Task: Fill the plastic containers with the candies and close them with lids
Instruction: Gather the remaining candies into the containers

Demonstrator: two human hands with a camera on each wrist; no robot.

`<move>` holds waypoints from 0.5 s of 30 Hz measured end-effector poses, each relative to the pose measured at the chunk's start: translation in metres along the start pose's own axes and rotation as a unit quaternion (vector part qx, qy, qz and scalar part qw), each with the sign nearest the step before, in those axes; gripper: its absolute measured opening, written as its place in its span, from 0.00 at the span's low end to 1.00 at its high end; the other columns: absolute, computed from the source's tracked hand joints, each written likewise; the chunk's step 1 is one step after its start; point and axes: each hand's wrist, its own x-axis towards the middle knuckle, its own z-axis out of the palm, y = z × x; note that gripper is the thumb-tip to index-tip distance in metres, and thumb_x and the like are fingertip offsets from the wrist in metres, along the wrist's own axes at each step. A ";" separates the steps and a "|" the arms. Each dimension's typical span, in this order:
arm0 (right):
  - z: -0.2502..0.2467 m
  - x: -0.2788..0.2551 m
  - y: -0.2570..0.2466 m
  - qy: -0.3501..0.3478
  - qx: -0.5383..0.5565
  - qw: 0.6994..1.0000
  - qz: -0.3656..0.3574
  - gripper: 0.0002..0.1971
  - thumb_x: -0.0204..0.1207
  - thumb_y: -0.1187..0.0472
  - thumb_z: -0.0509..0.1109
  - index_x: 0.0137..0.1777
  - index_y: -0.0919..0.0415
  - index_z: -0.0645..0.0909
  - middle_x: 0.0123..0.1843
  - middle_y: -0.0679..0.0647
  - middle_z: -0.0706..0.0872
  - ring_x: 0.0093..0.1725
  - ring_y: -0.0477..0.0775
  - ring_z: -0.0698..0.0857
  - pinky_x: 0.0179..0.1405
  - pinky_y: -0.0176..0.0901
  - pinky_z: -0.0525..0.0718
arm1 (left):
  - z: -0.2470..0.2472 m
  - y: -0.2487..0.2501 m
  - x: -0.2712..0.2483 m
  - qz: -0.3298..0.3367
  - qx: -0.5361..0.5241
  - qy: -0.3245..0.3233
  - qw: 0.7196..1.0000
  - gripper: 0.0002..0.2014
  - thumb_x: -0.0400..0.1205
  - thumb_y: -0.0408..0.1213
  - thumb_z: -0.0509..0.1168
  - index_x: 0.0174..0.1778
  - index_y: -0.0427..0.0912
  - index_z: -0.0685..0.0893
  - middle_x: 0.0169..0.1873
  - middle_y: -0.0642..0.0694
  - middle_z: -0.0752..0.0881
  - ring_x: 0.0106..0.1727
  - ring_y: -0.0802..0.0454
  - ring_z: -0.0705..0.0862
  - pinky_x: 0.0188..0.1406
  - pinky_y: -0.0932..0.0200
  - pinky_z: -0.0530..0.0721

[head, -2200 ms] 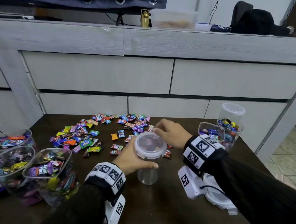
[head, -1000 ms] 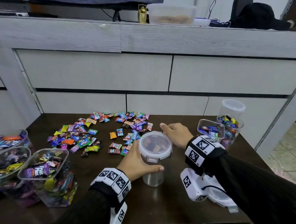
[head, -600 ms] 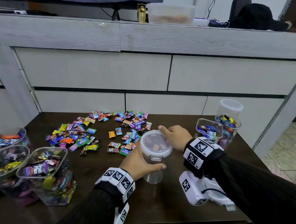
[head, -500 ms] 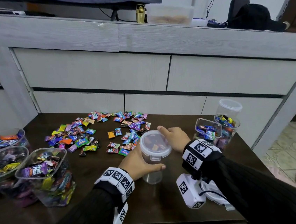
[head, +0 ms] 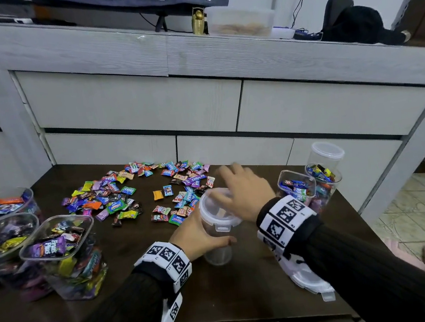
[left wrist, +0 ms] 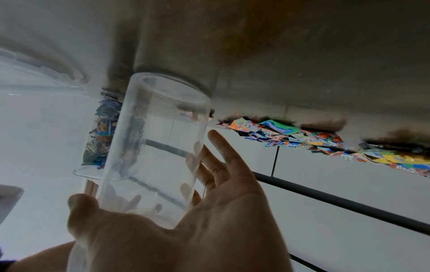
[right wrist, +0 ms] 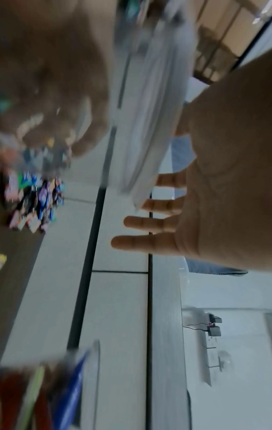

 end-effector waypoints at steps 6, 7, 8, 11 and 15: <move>0.031 -0.021 -0.026 -0.075 -0.020 0.997 -0.027 0.32 0.74 0.31 0.57 0.77 0.39 0.60 0.79 0.55 0.64 0.77 0.65 0.63 0.67 0.69 0.69 | 0.001 0.007 0.011 0.031 0.141 -0.047 0.988 0.35 0.77 0.37 0.74 0.77 0.41 0.66 0.72 0.45 0.74 0.70 0.58 0.71 0.58 0.90 0.53; 0.031 -0.021 -0.027 -0.063 -0.027 0.997 -0.028 0.31 0.75 0.32 0.57 0.76 0.40 0.62 0.78 0.56 0.66 0.75 0.65 0.65 0.66 0.67 0.70 | 0.001 0.007 0.011 0.037 0.144 -0.057 0.987 0.33 0.78 0.36 0.73 0.77 0.38 0.66 0.70 0.45 0.74 0.65 0.63 0.68 0.52 0.94 0.50; 0.031 -0.021 -0.026 -0.055 -0.026 0.998 -0.030 0.30 0.75 0.32 0.56 0.76 0.41 0.63 0.77 0.55 0.67 0.73 0.64 0.67 0.66 0.65 0.71 | 0.000 0.005 0.010 0.039 0.146 -0.061 0.987 0.33 0.78 0.37 0.72 0.77 0.38 0.66 0.67 0.49 0.73 0.60 0.66 0.65 0.48 0.96 0.48; 0.025 -0.023 -0.024 -0.039 0.022 0.998 -0.033 0.28 0.76 0.34 0.57 0.75 0.42 0.66 0.73 0.54 0.71 0.68 0.63 0.71 0.63 0.60 0.74 | -0.002 0.000 0.008 0.016 0.101 -0.049 0.994 0.35 0.70 0.44 0.79 0.68 0.58 0.66 0.56 0.66 0.71 0.51 0.83 0.71 0.47 0.94 0.60; -0.003 -0.022 -0.018 0.002 0.083 0.996 -0.041 0.26 0.78 0.36 0.58 0.74 0.42 0.67 0.71 0.53 0.73 0.66 0.60 0.72 0.63 0.57 0.76 | -0.006 -0.006 0.001 -0.012 -0.012 -0.038 0.999 0.45 0.52 0.60 0.83 0.64 0.63 0.70 0.54 0.65 0.84 0.58 0.75 0.81 0.53 0.78 0.76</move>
